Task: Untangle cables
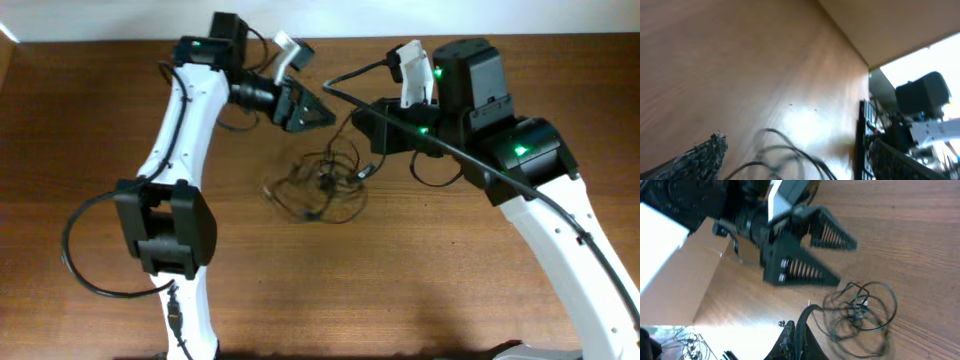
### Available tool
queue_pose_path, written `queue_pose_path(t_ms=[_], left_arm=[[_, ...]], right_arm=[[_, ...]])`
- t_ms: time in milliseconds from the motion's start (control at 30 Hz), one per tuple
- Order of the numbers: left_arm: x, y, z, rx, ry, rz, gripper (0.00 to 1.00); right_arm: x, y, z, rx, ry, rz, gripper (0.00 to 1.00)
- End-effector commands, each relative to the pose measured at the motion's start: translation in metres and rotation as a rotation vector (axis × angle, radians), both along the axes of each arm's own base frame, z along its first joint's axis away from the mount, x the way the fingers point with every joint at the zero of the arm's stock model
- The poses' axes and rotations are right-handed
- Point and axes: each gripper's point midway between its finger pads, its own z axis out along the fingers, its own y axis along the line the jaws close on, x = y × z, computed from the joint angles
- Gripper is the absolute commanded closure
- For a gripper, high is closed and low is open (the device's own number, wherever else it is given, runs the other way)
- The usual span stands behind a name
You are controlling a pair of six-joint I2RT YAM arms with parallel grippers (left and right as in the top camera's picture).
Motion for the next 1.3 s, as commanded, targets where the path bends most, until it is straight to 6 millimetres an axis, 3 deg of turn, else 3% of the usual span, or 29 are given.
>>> queue_pose_path(t_ms=[0, 100, 200, 333, 467, 500, 600, 700, 867, 967, 1133, 1200, 1267], left_arm=[[-0.016, -0.012, 0.017, -0.056, -0.160, -0.120, 0.07], [-0.012, -0.002, 0.027, -0.115, -0.169, -0.101, 0.05], [-0.028, -0.001, 0.038, -0.195, -0.222, -0.155, 0.05], [-0.045, -0.035, 0.035, -0.194, -0.260, -0.253, 0.12], [-0.049, -0.067, 0.022, -0.128, -0.272, -0.303, 0.20], [-0.046, -0.073, 0.012, -0.061, -0.275, -0.299, 0.25], [-0.035, -0.072, -0.009, 0.093, -0.291, -0.269, 0.73], [-0.021, -0.054, -0.017, 0.151, -0.299, -0.224, 0.99], [0.030, -0.012, -0.027, 0.285, -0.239, 0.024, 1.00], [0.061, 0.011, -0.024, 0.301, -0.190, 0.200, 1.00], [0.074, 0.041, -0.018, 0.293, -0.155, 0.294, 1.00], [0.074, 0.045, -0.014, 0.282, -0.137, 0.315, 1.00], [0.065, 0.037, -0.002, 0.220, -0.099, 0.296, 1.00]], right_arm=[[0.005, -0.013, 0.019, 0.012, -0.053, -0.031, 0.96], [0.009, -0.019, 0.019, 0.012, -0.053, -0.048, 0.96], [0.011, -0.019, 0.023, 0.020, -0.072, -0.049, 0.96], [0.012, -0.016, 0.027, 0.042, -0.078, -0.042, 0.96], [0.012, -0.014, 0.029, 0.050, -0.084, -0.033, 0.96], [0.010, -0.012, 0.031, 0.063, -0.084, -0.016, 0.96], [0.009, -0.011, 0.032, 0.069, -0.086, -0.010, 0.96], [0.010, -0.019, 0.036, 0.106, -0.074, 0.002, 0.96], [0.010, -0.057, 0.058, 0.195, -0.087, -0.011, 0.96], [0.010, -0.101, 0.063, 0.187, -0.085, -0.130, 0.96], [0.017, -0.177, 0.051, 0.166, -0.031, -0.343, 0.96], [0.021, -0.193, 0.047, 0.149, -0.034, -0.379, 0.96], [0.028, -0.194, 0.034, 0.133, -0.005, -0.369, 0.96]])
